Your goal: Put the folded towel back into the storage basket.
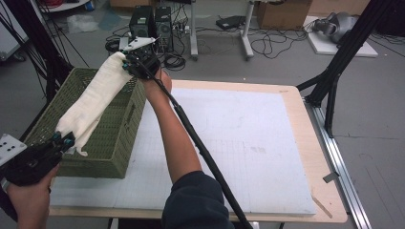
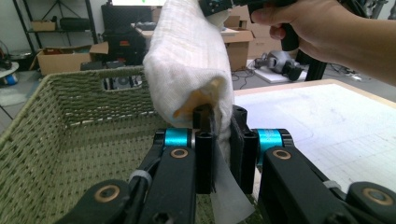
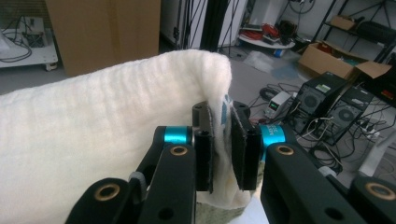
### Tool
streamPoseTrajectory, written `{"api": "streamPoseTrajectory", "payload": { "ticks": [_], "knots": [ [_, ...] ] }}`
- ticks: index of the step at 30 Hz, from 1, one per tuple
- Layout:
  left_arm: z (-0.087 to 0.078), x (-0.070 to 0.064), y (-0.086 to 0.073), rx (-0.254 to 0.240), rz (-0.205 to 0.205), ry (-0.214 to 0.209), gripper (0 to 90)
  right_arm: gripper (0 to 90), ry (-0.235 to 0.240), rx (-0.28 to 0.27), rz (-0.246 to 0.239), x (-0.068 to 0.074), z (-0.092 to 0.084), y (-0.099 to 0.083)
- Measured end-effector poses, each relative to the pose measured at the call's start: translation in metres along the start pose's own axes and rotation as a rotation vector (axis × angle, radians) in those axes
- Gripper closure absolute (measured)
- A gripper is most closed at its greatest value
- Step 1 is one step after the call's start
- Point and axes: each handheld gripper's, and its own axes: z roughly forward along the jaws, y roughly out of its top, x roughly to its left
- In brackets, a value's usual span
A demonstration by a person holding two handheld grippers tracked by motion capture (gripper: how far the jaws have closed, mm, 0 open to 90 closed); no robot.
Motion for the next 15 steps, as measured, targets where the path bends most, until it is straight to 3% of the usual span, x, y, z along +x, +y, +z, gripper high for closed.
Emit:
{"api": "streamPoseTrajectory", "payload": {
  "ticks": [6,15],
  "knots": [
    [-0.001,0.005,-0.003,0.003,-0.011,0.016,82.0,80.7,0.013,-0.014,0.015,0.003,0.012,0.002],
    [0.001,0.015,-0.009,0.018,-0.041,0.044,81.7,80.7,0.009,0.006,0.02,0.012,0.035,0.001]
  ]
}}
